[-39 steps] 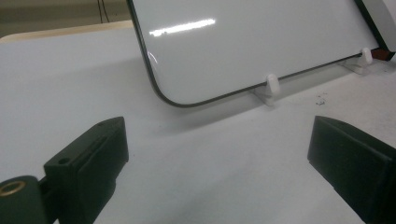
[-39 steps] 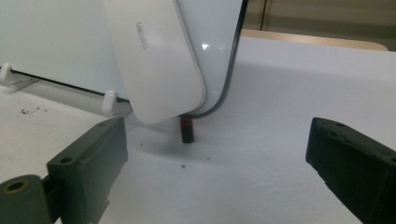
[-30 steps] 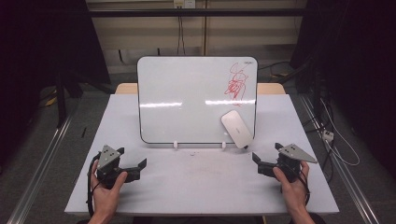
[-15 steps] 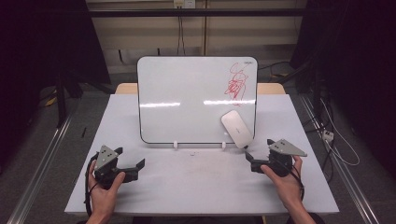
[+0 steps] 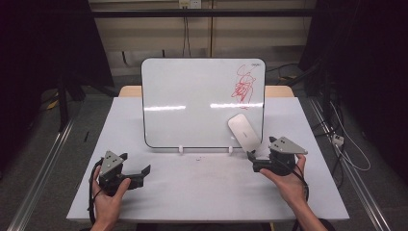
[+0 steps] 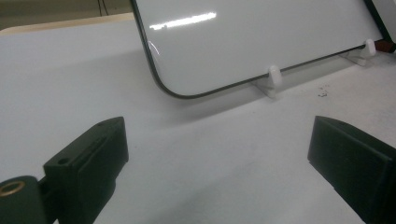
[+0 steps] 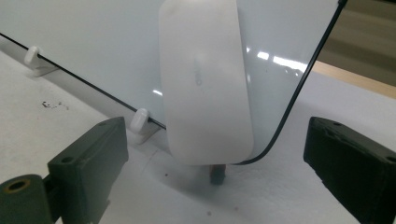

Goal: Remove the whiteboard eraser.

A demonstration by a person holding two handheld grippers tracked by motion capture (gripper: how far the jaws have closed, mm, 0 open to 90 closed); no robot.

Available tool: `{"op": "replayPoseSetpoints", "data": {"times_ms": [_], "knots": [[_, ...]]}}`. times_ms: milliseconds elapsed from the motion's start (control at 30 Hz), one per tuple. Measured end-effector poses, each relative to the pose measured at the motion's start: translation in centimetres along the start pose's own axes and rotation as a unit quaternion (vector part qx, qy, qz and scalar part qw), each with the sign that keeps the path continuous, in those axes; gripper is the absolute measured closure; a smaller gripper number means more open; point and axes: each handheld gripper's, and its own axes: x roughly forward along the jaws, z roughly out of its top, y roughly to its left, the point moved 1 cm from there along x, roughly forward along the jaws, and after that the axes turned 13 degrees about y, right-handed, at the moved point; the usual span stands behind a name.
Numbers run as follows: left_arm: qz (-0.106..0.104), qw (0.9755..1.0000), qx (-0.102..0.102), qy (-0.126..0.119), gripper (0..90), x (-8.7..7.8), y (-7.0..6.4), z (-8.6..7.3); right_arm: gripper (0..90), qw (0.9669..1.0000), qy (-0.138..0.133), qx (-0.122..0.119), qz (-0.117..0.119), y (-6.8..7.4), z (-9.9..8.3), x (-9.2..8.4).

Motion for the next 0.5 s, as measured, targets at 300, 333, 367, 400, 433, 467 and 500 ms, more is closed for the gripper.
{"op": "replayPoseSetpoints", "data": {"times_ms": [300,333,367,400,433,467,500], "knots": [[-0.004,1.0,-0.003,-0.004,5.0,-0.1,0.0,-0.1,11.5,0.9992,0.009,-0.032,-0.023,0.4,1.8,1.1],[-0.004,1.0,-0.001,-0.004,5.0,-0.1,0.0,-0.1,11.2,0.999,0.008,-0.035,-0.028,0.4,2.0,1.2],[-0.004,1.0,0.0,-0.001,5.0,-0.1,0.0,-0.1,11.6,0.9989,0.01,-0.036,-0.029,0.4,2.1,1.3],[-0.003,1.0,0.0,-0.003,5.0,0.0,0.0,-0.1,11.6,0.9989,0.01,-0.036,-0.029,0.4,2.1,1.3],[-0.003,1.0,-0.002,-0.006,5.0,0.0,-0.1,-0.1,12.1,0.9989,0.013,-0.034,-0.028,0.5,2.3,1.4],[-0.004,1.0,-0.001,-0.005,5.0,0.1,-0.1,-0.1,11.7,0.9984,0.02,-0.041,-0.035,0.6,2.6,1.6],[-0.003,1.0,0.0,-0.003,5.0,0.1,-0.1,-0.2,11.4,0.998,0.023,-0.041,-0.043,0.6,2.8,1.7]]}}
